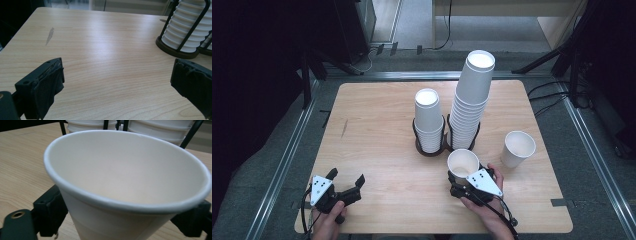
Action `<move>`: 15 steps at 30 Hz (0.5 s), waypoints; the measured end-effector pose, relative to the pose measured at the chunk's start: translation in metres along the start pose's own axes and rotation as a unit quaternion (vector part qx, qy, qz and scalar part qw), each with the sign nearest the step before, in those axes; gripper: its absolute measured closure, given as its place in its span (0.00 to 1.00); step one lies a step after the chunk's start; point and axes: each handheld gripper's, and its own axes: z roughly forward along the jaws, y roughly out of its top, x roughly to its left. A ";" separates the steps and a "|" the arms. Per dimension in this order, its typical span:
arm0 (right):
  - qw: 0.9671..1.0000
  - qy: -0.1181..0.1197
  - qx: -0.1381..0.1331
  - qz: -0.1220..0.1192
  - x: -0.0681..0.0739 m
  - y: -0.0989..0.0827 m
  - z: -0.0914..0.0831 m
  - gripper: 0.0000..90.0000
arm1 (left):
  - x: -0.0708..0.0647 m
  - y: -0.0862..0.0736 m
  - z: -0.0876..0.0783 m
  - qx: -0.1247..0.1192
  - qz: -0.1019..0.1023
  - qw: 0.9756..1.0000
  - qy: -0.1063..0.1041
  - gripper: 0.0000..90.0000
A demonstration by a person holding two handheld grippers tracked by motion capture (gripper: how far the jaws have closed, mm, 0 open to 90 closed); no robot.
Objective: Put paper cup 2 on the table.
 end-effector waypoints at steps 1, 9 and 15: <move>1.000 0.002 0.001 0.001 0.000 0.000 0.000 0.11 | 0.000 0.000 0.000 0.000 0.000 1.000 0.000 0.00; 1.000 0.019 0.004 0.019 -0.003 0.001 -0.001 0.00 | 0.000 0.000 0.000 0.000 0.000 1.000 -0.001 0.00; 1.000 0.019 0.009 0.010 -0.005 0.001 -0.002 0.00 | 0.000 0.000 0.000 0.001 0.001 1.000 0.000 0.00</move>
